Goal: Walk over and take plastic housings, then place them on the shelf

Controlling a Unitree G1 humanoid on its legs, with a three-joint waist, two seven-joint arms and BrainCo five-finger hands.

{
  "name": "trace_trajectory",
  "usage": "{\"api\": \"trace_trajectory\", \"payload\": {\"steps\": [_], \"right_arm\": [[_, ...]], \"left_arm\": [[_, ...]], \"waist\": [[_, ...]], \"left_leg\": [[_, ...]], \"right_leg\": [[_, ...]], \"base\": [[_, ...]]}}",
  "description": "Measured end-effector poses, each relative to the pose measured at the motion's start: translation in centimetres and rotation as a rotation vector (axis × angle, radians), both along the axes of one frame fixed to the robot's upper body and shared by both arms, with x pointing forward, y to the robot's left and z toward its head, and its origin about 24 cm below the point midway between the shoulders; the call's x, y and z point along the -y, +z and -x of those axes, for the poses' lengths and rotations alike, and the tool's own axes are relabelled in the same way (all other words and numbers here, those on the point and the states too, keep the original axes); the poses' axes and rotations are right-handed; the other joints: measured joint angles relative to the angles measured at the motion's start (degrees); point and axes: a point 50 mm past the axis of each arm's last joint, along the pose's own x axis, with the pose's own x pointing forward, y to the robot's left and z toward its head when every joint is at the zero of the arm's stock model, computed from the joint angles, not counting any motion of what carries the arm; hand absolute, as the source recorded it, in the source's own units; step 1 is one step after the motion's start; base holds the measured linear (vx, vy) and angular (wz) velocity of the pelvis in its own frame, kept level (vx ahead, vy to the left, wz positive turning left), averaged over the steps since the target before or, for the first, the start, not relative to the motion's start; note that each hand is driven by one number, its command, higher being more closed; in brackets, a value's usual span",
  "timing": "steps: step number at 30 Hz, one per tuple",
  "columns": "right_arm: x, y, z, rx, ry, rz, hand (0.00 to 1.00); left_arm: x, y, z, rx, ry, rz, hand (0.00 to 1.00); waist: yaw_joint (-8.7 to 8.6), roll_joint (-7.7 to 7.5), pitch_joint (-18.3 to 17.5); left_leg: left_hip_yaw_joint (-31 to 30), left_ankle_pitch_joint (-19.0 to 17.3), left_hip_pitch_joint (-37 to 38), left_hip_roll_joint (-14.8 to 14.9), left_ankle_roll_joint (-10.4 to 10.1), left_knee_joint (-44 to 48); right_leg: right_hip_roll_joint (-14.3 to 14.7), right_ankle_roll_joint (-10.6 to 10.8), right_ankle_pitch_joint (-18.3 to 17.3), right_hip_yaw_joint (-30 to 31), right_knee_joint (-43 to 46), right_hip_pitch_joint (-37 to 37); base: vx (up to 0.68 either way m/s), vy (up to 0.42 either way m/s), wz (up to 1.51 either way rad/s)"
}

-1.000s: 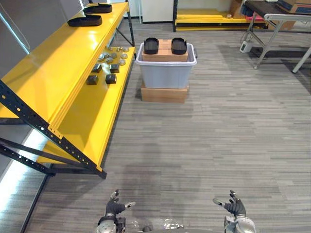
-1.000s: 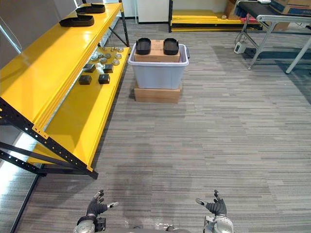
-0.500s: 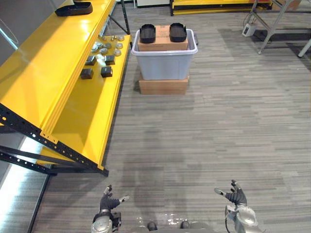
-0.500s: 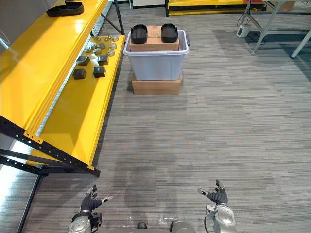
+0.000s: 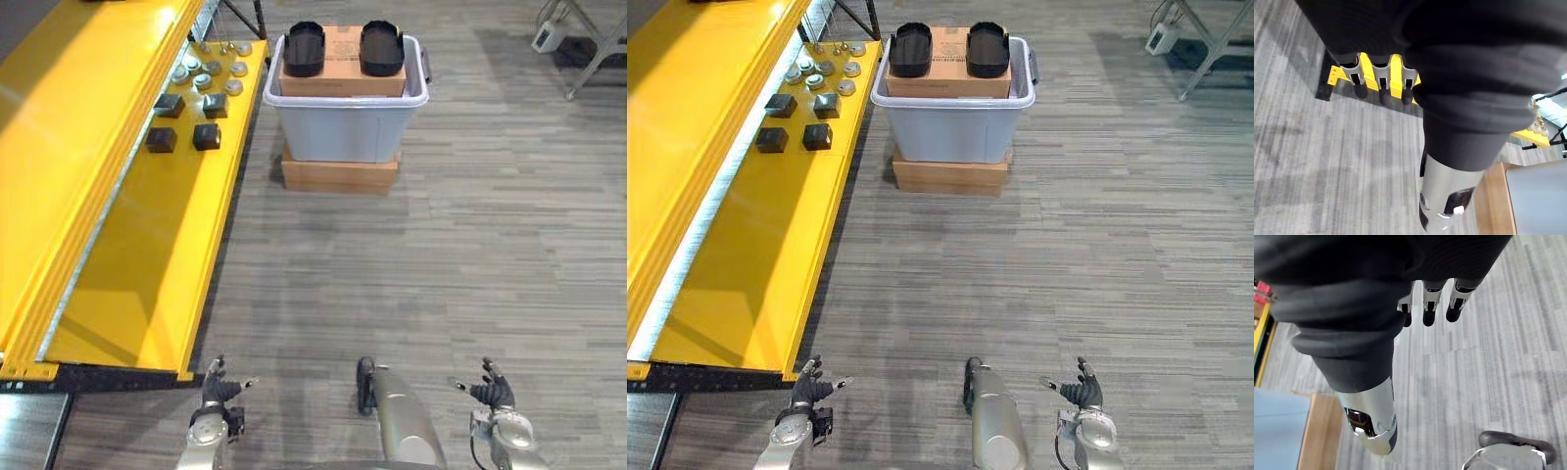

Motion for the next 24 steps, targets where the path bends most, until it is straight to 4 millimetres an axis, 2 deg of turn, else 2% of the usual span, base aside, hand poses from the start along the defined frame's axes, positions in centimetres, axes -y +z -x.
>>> {"api": "trace_trajectory", "payload": {"steps": [1, 3, 4, 5, 6, 7, 8, 9, 10, 11, 12, 13, 14, 15, 16, 17, 18, 19, 20, 21, 23, 24], "right_arm": [[-0.2, 0.0, -0.1, 0.014, -0.012, -0.012, 0.0], [0.0, 0.1, -0.2, 0.02, -0.014, -0.008, 0.0], [-0.1, 0.1, -0.5, 0.021, -0.016, -0.012, 0.0], [-0.1, 0.0, -0.5, 0.018, -0.022, -0.016, 0.0], [0.0, 0.0, -0.4, 0.018, -0.025, -0.016, 0.0], [0.2, 0.1, -0.4, 0.017, -0.026, -0.01, 0.0], [0.3, 0.0, -0.1, 0.007, -0.029, -0.005, 0.0], [0.2, -0.3, 0.2, -0.009, -0.033, -0.01, 0.0], [-0.5, -0.8, 0.6, -0.029, -0.04, -0.026, 0.0], [-0.7, -1.2, 1.3, -0.05, -0.043, -0.034, 0.0], [-0.7, -1.3, 1.4, -0.059, -0.046, -0.035, 0.0], [-0.7, -1.8, 1.9, -0.089, -0.051, -0.039, 0.0], [-1.0, -2.0, 1.9, -0.099, -0.051, -0.05, 0.0], [-1.3, -2.1, 1.9, -0.102, -0.051, -0.059, 0.0], [-1.4, -2.2, 2.0, -0.104, -0.05, -0.063, 0.0], [-1.5, -2.3, 2.0, -0.106, -0.05, -0.067, 0.0], [-1.8, -2.3, 1.9, -0.107, -0.037, -0.071, 0.0], [-1.8, -2.2, 1.6, -0.1, -0.03, -0.069, 0.0], [-1.9, -2.0, 1.1, -0.089, -0.006, -0.059, 0.0], [-1.7, -1.8, 0.6, -0.078, 0.004, -0.051, 0.0], [-1.4, -1.6, 0.5, -0.073, 0.006, -0.041, 0.0], [-1.2, -1.6, 0.5, -0.075, 0.004, -0.036, 0.0]], "left_arm": [[0.2, -0.1, 0.2, -0.006, 0.0, 0.006, 0.0], [0.4, -0.1, 0.2, -0.004, 0.003, 0.012, 0.0], [0.4, -0.2, 0.4, -0.011, 0.006, 0.013, 0.0], [0.5, -0.4, 0.8, -0.022, 0.009, 0.018, 0.0], [0.6, -0.4, 0.9, -0.025, 0.012, 0.023, 0.0], [0.8, -0.6, 1.1, -0.028, 0.021, 0.036, 0.0], [0.9, -0.7, 1.4, -0.037, 0.024, 0.039, 0.0], [0.8, -0.8, 1.7, -0.048, 0.028, 0.037, 0.0], [0.5, -0.8, 1.6, -0.048, 0.034, 0.033, 0.0], [0.4, -0.6, 1.2, -0.036, 0.035, 0.034, 0.0], [0.6, -0.6, 0.8, -0.029, 0.031, 0.039, 0.0], [0.7, -0.6, 0.6, -0.027, 0.031, 0.045, 0.0], [0.5, -0.6, 0.9, -0.034, 0.036, 0.039, 0.0], [0.2, -0.8, 1.3, -0.045, 0.04, 0.037, 0.0], [0.2, -0.8, 1.5, -0.05, 0.043, 0.036, 0.0], [0.1, -0.8, 1.5, -0.051, 0.042, 0.035, 0.0], [0.0, -0.8, 1.6, -0.053, 0.049, 0.035, 0.0], [-0.1, -0.8, 1.7, -0.053, 0.054, 0.037, 0.0], [0.0, -0.8, 1.7, -0.051, 0.058, 0.04, 0.0], [0.1, -0.8, 1.6, -0.048, 0.057, 0.044, 0.0], [0.4, -0.8, 1.4, -0.044, 0.056, 0.053, 0.0], [0.4, -0.7, 1.2, -0.039, 0.056, 0.052, 0.0]], "waist": [[0.69, -0.75, -0.11], [1.7, -0.82, 0.02], [2.53, -0.87, 0.1], [3.0, -1.02, 0.18], [3.2, -1.13, 0.16], [3.38, -0.33, -0.09], [3.32, 0.98, 0.01], [3.8, 1.03, -0.29], [4.49, -0.58, -1.38], [4.19, -2.4, -2.18], [4.22, -2.64, -2.19], [4.45, -2.91, -2.28], [4.52, -4.09, -2.18], [4.22, -4.77, -2.13], [4.08, -4.88, -2.19], [3.84, -4.8, -2.16], [3.67, -4.54, -2.16], [3.64, -4.38, -2.25], [3.33, -3.57, -2.07], [2.73, -2.33, -2.0], [2.57, -0.99, -1.94], [1.98, -0.47, -1.67]], "left_leg": [[1.71, -2.04, -3.53, -0.5, 0.51, -2.24], [2.7, -4.34, -8.86, -2.04, 1.29, -11.4], [1.75, -4.93, -11.17, -4.16, 1.07, -20.22], [-0.31, -4.38, -11.91, -7.12, 0.46, -31.13], [-1.84, -3.46, -11.82, -8.8, -0.57, -37.53], [-4.5, -0.65, -11.63, -10.68, -1.16, -48.19], [-6.28, 3.42, -11.72, -10.71, -0.42, -53.15], [-6.61, 6.8, -11.3, -10.85, 0.07, -52.31], [-6.21, 8.72, -11.27, -12.41, 1.87, -50.73], [-5.84, 6.93, -12.87, -14.08, 3.71, -47.93], [-5.56, 5.71, -13.37, -14.54, 4.32, -46.46], [-4.6, 3.3, -13.37, -15.09, 4.94, -44.31], [-3.97, 0.75, -11.51, -16.04, 5.66, -43.88], [-3.8, -0.68, -9.39, -17.17, 6.1, -43.91], [-3.89, -2.14, -7.24, -17.84, 6.72, -43.81], [-4.06, -3.07, -5.58, -18.03, 7.19, -43.78], [-4.41, -4.76, -1.07, -18.12, 7.65, -44.91], [-4.49, -4.93, 0.91, -18.11, 7.67, -46.23], [-4.97, -4.89, 5.0, -17.48, 7.62, -49.06], [-5.36, -4.88, 7.58, -16.14, 7.6, -50.91], [-5.3, -4.87, 9.72, -14.39, 7.59, -51.91], [-5.19, -5.12, 11.43, -12.92, 6.66, -52.44]], "right_leg": [[-0.01, -0.03, 0.03, 0.32, -3.76, 4.43], [0.37, 0.0, 0.05, 1.48, -7.26, 8.53], [0.29, 0.03, 0.03, 2.85, -8.7, 10.28], [-0.27, 0.43, -0.22, 4.26, -9.99, 12.14], [-0.69, 1.19, -0.69, 5.23, -10.77, 13.27], [-0.5, 2.32, -1.94, 6.62, -12.23, 15.0], [0.28, 3.33, -3.98, 7.93, -12.35, 16.76], [0.22, 3.64, -4.98, 8.9, -12.02, 17.38], [-1.62, 4.44, -7.08, 10.62, -10.68, 17.49], [-3.56, 4.98, -8.38, 11.36, -7.97, 16.41], [-4.45, 5.11, -8.45, 11.56, -5.83, 15.45], [-4.73, 5.46, -8.6, 12.3, 0.89, 12.97], [-6.34, 8.87, -8.28, 13.09, 11.29, 9.44], [-7.72, 14.3, -6.22, 13.41, 19.97, 6.33], [-8.58, 20.97, -1.66, 14.13, 28.67, 3.44], [-8.72, 20.68, -0.14, 14.47, 33.83, 1.71], [-9.15, 18.22, -2.69, 13.68, 42.45, -2.47], [-9.49, 16.3, -3.78, 12.39, 43.54, -4.1], [-9.61, 12.24, -6.02, 9.34, 41.84, -6.53], [-9.44, 9.13, -7.77, 5.95, 36.63, -8.84], [-9.02, 8.49, -8.13, 4.11, 28.11, -11.93], [-8.33, 9.29, -6.15, 5.08, 16.78, -14.02]], "base": [[0.43, -0.114, -0.05], [0.44, -0.059, -0.28], [0.45, 0.028, -0.64], [0.44, 0.057, -0.71], [0.51, 0.147, -0.68], [0.5, 0.22, -0.64], [0.41, 0.199, -0.67], [0.45, 0.218, -0.63], [0.38, 0.136, -0.38], [0.6, 0.184, -0.16], [0.52, 0.156, 0.04], [0.61, 0.187, -0.04], [0.59, 0.188, -0.06], [0.48, 0.119, 0.02], [0.39, 0.089, 0.14], [0.41, 0.055, 0.16], [0.5, 0.044, 0.09], [0.61, 0.018, 0.09], [0.58, -0.029, 0.15], [0.47, -0.063, 0.18], [0.39, -0.117, 0.16], [0.42, -0.163, 0.24]]}}
